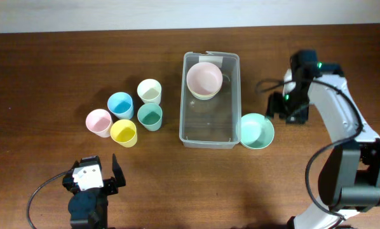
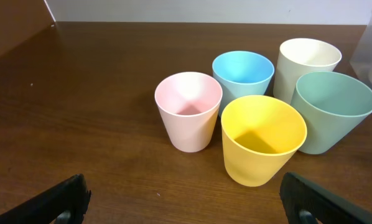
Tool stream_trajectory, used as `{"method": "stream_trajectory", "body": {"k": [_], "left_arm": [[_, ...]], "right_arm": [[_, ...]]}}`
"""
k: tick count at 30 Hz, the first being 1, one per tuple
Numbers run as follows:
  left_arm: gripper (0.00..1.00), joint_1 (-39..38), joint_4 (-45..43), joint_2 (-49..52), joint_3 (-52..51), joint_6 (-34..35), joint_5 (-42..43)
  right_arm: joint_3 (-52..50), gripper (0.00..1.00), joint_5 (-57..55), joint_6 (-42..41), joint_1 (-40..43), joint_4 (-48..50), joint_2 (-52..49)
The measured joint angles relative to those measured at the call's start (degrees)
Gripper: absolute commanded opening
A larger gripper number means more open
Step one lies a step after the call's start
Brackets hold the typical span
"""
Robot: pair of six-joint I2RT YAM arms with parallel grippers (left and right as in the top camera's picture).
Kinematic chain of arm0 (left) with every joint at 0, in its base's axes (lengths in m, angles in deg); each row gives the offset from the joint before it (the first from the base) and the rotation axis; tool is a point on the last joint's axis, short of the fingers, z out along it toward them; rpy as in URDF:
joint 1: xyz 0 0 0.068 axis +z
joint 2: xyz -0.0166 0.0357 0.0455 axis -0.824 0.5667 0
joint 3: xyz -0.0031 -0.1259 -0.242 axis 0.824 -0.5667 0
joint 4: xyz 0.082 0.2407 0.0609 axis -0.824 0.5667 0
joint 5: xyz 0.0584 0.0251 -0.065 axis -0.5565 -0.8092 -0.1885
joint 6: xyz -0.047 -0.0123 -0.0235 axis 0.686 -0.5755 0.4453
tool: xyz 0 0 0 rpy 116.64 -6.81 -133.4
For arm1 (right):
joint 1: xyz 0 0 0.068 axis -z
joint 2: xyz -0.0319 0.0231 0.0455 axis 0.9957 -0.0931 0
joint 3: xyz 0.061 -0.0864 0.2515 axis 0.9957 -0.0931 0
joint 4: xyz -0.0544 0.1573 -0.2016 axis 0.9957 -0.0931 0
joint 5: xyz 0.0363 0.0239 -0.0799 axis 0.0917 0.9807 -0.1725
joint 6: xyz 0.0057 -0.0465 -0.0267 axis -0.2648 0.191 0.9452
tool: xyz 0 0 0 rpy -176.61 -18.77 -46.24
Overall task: Pack container
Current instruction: 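Grasp the green bowl rim with the right gripper, then lower the green bowl onto the bowl stack in the container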
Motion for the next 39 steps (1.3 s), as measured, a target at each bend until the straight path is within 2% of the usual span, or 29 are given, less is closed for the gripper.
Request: {"method": "stream_trajectory", "body": {"k": [4,9,13,19,23,26,30,32,34,39], "left_arm": [[1.0,0.0,-0.02,0.0,0.0,0.0,0.0],[1.0,0.0,0.0,0.0,0.0,0.0,0.0],[1.0,0.0,-0.02,0.0,0.0,0.0,0.0],[1.0,0.0,0.0,0.0,0.0,0.0,0.0],[1.0,0.0,-0.02,0.0,0.0,0.0,0.0],[1.0,0.0,-0.02,0.0,0.0,0.0,0.0],[1.0,0.0,-0.02,0.0,0.0,0.0,0.0],[1.0,0.0,-0.02,0.0,0.0,0.0,0.0],[1.0,0.0,-0.02,0.0,0.0,0.0,0.0],[1.0,0.0,-0.02,0.0,0.0,0.0,0.0]], "right_arm": [[-10.05,0.43,0.13,-0.87,1.84,6.97,-0.55],[-16.59,0.28,3.82,-0.98,3.1,14.23,-0.55],[-18.73,0.04,7.43,-1.29,3.21,18.36,-0.55],[-19.19,0.04,9.75,-1.09,3.87,19.82,-0.55],[-18.43,0.04,10.21,-1.09,7.26,18.97,-0.5],[-14.47,0.04,10.27,-1.73,10.71,15.56,0.39],[-3.98,0.04,11.96,-2.19,11.65,9.75,3.85],[2.27,0.04,13.07,-1.99,9.55,7.28,5.64],[9.81,0.04,14.12,-1.18,2.38,8.33,8.31],[11.13,0.04,12.2,-1.51,-8.96,15.08,7.87]]}}
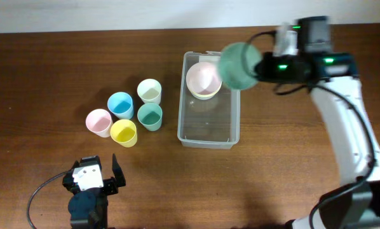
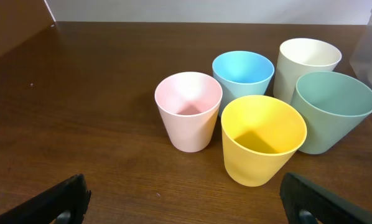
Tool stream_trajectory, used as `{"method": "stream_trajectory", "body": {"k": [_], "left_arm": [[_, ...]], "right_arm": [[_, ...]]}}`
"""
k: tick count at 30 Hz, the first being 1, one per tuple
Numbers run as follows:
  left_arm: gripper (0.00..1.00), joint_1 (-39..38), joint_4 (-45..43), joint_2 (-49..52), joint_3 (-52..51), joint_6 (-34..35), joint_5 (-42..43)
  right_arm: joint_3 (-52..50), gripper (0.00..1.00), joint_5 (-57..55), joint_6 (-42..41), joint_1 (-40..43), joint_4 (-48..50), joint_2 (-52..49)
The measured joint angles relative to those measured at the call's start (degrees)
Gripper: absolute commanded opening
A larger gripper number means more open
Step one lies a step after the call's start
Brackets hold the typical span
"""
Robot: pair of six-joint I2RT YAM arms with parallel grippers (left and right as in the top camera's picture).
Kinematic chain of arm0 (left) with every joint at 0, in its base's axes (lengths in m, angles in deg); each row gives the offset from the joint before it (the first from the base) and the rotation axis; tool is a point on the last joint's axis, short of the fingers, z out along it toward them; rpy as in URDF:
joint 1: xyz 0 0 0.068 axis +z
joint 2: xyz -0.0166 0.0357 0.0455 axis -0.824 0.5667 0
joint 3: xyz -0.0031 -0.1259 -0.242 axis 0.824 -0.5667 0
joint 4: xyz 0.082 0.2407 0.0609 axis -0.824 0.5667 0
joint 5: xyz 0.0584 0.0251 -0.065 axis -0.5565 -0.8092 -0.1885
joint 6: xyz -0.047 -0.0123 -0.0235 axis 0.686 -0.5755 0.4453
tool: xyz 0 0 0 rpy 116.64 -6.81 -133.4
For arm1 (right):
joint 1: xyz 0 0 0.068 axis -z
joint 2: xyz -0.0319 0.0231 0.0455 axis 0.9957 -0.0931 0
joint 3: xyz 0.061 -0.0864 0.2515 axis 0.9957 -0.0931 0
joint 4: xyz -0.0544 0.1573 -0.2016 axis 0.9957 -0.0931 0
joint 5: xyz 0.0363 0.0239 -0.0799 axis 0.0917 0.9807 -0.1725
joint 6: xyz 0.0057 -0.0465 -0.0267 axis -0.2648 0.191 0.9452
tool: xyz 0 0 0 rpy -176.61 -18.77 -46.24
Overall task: Pack container
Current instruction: 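Lower the green bowl onto the bowl stack in the container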
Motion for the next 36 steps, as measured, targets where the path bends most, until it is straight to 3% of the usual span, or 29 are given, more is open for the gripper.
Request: {"method": "stream_trajectory", "body": {"k": [11,12,13,18,24,36], "left_arm": [[1.0,0.0,0.0,0.0,0.0,0.0,0.0],[1.0,0.0,0.0,0.0,0.0,0.0,0.0],[1.0,0.0,0.0,0.0,0.0,0.0,0.0],[1.0,0.0,0.0,0.0,0.0,0.0,0.0],[1.0,0.0,0.0,0.0,0.0,0.0,0.0],[1.0,0.0,0.0,0.0,0.0,0.0,0.0]], "right_arm": [[-0.02,0.04,-1.64,-5.44,-5.84,18.05,-14.6],[-0.02,0.17,-1.38,-6.21,-6.01,19.23,-15.87],[-0.02,0.51,-1.05,-6.71,-6.08,20.2,-16.87],[-0.02,0.52,0.66,-6.82,-6.1,22.6,-19.8],[2.05,0.51,2.97,-6.21,-4.26,15.61,-18.56],[10.32,0.51,4.59,-3.1,5.35,-1.9,-0.37]]}}
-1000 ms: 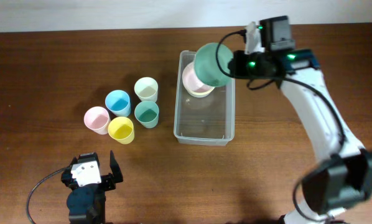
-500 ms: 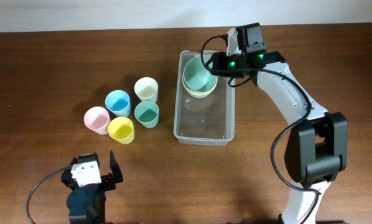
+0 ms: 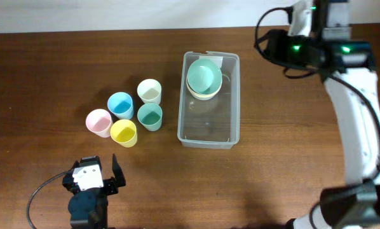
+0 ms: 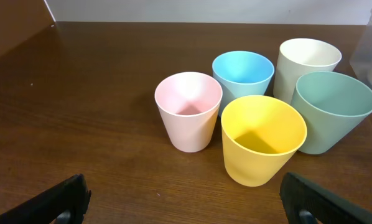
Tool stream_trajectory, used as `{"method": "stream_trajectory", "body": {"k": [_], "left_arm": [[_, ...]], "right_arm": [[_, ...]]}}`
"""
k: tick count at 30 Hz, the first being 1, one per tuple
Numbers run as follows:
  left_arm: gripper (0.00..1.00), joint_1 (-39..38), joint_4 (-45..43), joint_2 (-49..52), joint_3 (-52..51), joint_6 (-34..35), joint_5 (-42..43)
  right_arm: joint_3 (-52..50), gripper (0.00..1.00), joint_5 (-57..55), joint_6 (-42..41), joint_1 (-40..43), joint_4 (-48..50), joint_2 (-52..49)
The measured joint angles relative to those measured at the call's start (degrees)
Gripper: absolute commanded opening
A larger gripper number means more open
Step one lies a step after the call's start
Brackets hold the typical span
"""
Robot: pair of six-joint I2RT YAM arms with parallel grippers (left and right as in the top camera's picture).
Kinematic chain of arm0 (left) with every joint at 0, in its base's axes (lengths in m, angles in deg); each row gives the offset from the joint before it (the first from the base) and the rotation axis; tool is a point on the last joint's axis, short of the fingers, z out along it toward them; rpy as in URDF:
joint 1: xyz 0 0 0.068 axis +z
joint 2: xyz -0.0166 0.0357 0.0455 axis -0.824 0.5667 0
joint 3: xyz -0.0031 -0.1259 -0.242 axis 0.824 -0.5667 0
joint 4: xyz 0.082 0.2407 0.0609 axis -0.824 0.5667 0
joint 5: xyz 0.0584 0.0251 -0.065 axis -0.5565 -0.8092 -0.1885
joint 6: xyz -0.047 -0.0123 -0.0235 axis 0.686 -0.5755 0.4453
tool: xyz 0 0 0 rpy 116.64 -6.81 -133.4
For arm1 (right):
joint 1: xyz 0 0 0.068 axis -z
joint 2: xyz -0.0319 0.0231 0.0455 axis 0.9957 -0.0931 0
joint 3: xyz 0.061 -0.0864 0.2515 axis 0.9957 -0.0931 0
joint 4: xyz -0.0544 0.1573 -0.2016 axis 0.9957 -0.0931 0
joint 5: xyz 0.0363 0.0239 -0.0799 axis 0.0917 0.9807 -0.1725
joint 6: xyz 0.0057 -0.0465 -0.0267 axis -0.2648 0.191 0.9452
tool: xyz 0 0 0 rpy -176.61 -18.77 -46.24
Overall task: Pack container
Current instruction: 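Lower the green bowl onto the bowl stack in the container, then release the green bowl and retract the right arm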
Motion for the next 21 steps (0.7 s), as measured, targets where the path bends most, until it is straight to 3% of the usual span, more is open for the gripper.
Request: {"method": "stream_trajectory", "body": {"k": [3,7,11,17,21], "left_arm": [[1.0,0.0,-0.02,0.0,0.0,0.0,0.0],[1.0,0.0,-0.61,0.0,0.0,0.0,0.0],[1.0,0.0,-0.68,0.0,0.0,0.0,0.26],[1.0,0.0,-0.59,0.0,0.0,0.0,4.68],[1.0,0.0,-0.2,0.0,0.0,0.0,8.17]], "right_arm": [[0.11,0.5,0.22,1.2,-0.83,-0.44,0.5],[0.11,0.28,0.2,4.04,-5.2,3.43,-2.91],[0.11,0.15,-0.02,5.99,-11.45,11.52,-9.51],[0.09,0.12,-0.17,7.13,-16.92,25.33,-22.23],[0.07,0.11,-0.2,7.1,-17.42,29.51,-27.74]]}}
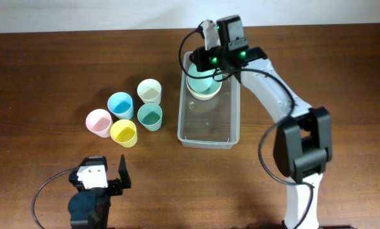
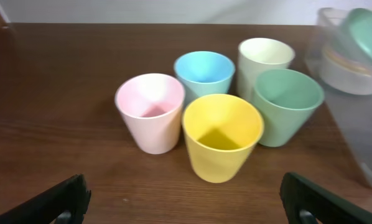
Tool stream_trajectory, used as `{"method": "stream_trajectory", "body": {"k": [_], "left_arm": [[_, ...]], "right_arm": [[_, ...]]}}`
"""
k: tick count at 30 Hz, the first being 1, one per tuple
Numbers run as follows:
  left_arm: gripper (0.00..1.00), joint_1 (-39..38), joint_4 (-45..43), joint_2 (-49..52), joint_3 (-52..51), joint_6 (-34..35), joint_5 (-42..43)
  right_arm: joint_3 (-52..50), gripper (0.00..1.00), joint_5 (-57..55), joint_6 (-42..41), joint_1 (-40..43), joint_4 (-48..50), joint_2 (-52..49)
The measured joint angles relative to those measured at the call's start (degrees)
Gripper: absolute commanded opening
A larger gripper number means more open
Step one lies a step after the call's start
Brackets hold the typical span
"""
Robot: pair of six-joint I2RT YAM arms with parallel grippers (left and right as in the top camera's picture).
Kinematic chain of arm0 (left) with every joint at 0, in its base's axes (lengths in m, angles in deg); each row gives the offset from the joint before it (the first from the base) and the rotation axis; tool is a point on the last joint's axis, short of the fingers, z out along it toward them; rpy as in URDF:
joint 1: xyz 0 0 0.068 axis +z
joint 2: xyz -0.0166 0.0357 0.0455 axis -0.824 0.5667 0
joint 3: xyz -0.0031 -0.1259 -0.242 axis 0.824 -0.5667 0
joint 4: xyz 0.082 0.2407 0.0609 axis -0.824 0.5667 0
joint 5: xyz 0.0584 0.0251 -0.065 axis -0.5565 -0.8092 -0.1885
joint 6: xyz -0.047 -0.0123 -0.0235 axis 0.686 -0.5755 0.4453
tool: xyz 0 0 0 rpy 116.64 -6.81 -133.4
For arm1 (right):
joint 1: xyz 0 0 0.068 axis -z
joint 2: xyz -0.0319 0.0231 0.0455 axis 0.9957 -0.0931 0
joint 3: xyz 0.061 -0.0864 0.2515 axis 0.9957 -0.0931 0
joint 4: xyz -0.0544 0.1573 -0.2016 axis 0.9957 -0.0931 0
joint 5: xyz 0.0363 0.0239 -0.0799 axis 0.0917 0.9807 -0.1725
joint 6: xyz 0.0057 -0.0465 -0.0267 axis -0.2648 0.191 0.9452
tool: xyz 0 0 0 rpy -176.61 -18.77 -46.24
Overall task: Pack container
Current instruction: 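Release the green bowl and retract the right arm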
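Note:
A clear plastic container [image 1: 209, 121] stands mid-table. A stack of bowls with a green bowl [image 1: 201, 83] on top sits at its far end, and in the left wrist view the same green bowl [image 2: 364, 28] shows through the container [image 2: 354, 134] wall. Five cups stand left of it: pink [image 2: 150, 112], blue [image 2: 204, 72], cream [image 2: 265, 58], green [image 2: 287, 106], yellow [image 2: 222, 135]. My right gripper [image 1: 206, 60] hangs over the stacked bowls; its fingers are not clear. My left gripper [image 2: 183, 200] is open near the table's front edge, short of the cups.
The near half of the container's floor is bare. The right arm [image 1: 272, 76] stretches across from the right over the container's far corner. A pale wall runs behind the table's far edge [image 1: 114, 32].
My right arm has come from the far right of the table to above the bowls at the container's far end. My left gripper has shifted slightly right, so the container now shows in its view.
First the green bowl stood on the table right of the container with my right gripper beside it. Then my right gripper held it over the container's far end. Later it lay on the stacked bowls, arm withdrawn. Now the arm is back over them.

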Motion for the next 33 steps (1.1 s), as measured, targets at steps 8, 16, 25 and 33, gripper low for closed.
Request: {"method": "stream_trajectory", "body": {"k": [8,16,25,33], "left_arm": [[1.0,0.0,0.02,0.0,0.0,0.0,2.62],[1.0,0.02,-0.17,0.0,0.0,0.0,4.81],[1.0,0.02,-9.42,0.02,0.9,0.11,14.01],[1.0,0.0,-6.58,9.51,14.99,0.33,14.36]], "right_arm": [[0.0,0.11,0.07,-2.1,0.0,3.04,-4.24],[0.11,0.23,4.2,-3.76,0.02,2.89,-4.39],[6.8,0.47,7.69,-4.22,4.09,-15.34,0.92],[14.14,0.52,7.98,-4.33,21.64,-35.19,20.48]]}}
